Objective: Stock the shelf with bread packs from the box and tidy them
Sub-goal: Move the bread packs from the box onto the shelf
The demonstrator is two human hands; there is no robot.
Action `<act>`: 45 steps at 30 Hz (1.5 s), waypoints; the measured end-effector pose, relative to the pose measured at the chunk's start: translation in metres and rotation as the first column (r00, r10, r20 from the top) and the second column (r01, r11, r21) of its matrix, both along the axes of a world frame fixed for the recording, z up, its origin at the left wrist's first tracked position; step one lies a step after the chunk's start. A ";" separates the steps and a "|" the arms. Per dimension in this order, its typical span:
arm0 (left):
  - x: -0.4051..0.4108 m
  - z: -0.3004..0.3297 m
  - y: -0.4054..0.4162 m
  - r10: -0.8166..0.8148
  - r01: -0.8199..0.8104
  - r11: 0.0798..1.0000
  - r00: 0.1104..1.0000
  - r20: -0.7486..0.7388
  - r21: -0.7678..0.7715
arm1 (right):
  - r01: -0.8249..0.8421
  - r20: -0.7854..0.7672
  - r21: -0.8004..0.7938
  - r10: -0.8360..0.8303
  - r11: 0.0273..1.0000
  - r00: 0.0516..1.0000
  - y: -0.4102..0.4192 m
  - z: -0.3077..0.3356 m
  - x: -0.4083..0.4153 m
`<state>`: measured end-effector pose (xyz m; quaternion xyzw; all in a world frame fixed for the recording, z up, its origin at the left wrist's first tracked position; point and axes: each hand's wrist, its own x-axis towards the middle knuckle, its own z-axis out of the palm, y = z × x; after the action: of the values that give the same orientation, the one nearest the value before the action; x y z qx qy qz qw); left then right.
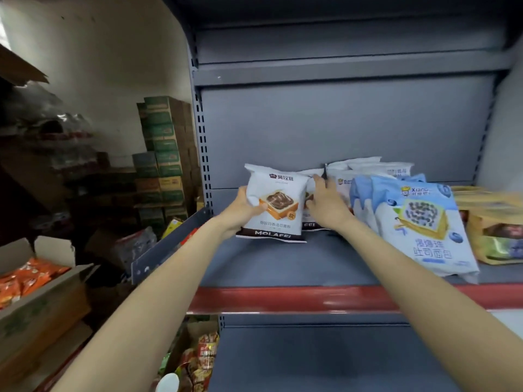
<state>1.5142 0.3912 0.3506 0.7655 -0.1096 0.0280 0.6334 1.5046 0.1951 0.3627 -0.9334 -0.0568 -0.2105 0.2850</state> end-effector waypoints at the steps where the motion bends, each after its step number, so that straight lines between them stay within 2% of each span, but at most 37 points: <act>1: 0.006 0.003 -0.006 -0.036 0.036 0.999 0.999 -0.019 0.012 | -0.002 -0.022 -0.021 0.002 1.000 1.000 -0.004 -0.003 -0.004; 2: 0.012 0.005 -0.013 -0.049 0.051 0.996 0.999 -0.020 0.073 | 0.000 -0.037 -0.035 -0.002 0.999 0.999 -0.009 -0.006 -0.006; 3: 0.019 0.005 -0.017 -0.027 0.025 0.978 1.000 0.010 0.208 | 0.005 -0.047 -0.050 -0.008 0.999 0.999 -0.014 -0.008 -0.008; 4: 0.026 0.005 -0.021 0.036 -0.063 0.912 0.997 0.073 0.405 | 0.005 -0.065 -0.070 -0.009 0.998 0.998 -0.018 -0.010 -0.008; 5: 0.034 0.002 -0.023 0.113 -0.186 0.786 0.981 0.158 0.590 | -0.007 -0.091 -0.094 -0.002 0.996 0.996 -0.021 -0.010 -0.010; 6: 0.038 0.001 -0.025 0.174 -0.284 0.641 0.959 0.225 0.713 | -0.026 -0.115 -0.114 0.013 0.993 0.993 -0.023 -0.011 -0.012; 7: 0.039 -0.001 -0.028 0.207 -0.327 0.553 0.945 0.253 0.766 | -0.049 -0.131 -0.131 0.032 0.990 0.991 -0.023 -0.012 -0.017; 8: 0.038 -0.001 -0.033 0.216 -0.329 0.525 0.944 0.251 0.785 | -0.075 -0.142 -0.142 0.054 0.987 0.988 -0.022 -0.012 -0.021; 11: 0.030 -0.002 -0.048 0.212 -0.314 0.556 0.949 0.234 0.770 | -0.140 -0.133 -0.162 0.119 0.977 0.984 -0.020 -0.017 -0.039; 14: 0.010 0.000 -0.053 0.299 -0.366 0.590 0.927 0.226 0.720 | -0.152 -0.055 -0.150 0.145 0.977 0.988 -0.025 -0.022 -0.061; 17: -0.026 0.005 -0.051 0.284 -0.420 0.583 0.907 0.310 0.696 | -0.166 0.070 -0.110 0.175 0.980 0.982 -0.029 -0.026 -0.090; 23: -0.158 -0.021 -0.057 0.175 -0.443 0.787 0.828 0.532 0.431 | -0.122 0.420 0.005 0.108 0.993 0.901 -0.043 -0.065 -0.173; 25: -0.194 -0.050 -0.060 0.154 -0.409 0.839 0.812 0.563 0.360 | -0.057 0.474 -0.006 0.053 0.998 0.879 -0.048 -0.093 -0.206; 28: -0.235 -0.104 -0.065 0.079 -0.327 0.866 0.837 0.541 0.379 | -0.025 0.483 -0.073 0.057 0.997 0.874 -0.059 -0.146 -0.253; 31: -0.266 -0.165 -0.066 0.039 -0.302 0.841 0.862 0.505 0.449 | -0.074 0.340 -0.131 0.115 0.989 0.933 -0.074 -0.206 -0.287; 35: -0.308 -0.249 -0.071 -0.019 -0.259 0.735 0.916 0.401 0.626 | -0.143 -0.047 -0.126 0.138 0.982 0.989 -0.102 -0.286 -0.326; 37: -0.329 -0.285 -0.076 -0.018 -0.185 0.702 0.961 0.278 0.688 | -0.215 -0.329 -0.148 0.157 0.965 0.931 -0.117 -0.323 -0.341; 39: -0.345 -0.321 -0.081 -0.023 -0.013 0.708 0.999 0.041 0.707 | -0.317 -0.548 -0.153 0.187 0.936 0.816 -0.131 -0.364 -0.352; 42: -0.361 -0.376 -0.090 -0.025 0.245 0.665 0.952 -0.307 0.705 | -0.307 -0.678 -0.132 0.140 0.943 0.721 -0.146 -0.422 -0.371; 45: -0.376 -0.429 -0.100 0.054 0.313 0.680 0.881 -0.471 0.663 | -0.289 -0.738 -0.139 0.095 0.947 0.668 -0.152 -0.477 -0.392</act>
<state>1.1382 0.2911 -0.0785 0.9262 -0.0162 -0.2430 0.2879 1.1124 0.0428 -0.1145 -0.9565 -0.0644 0.2141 0.1875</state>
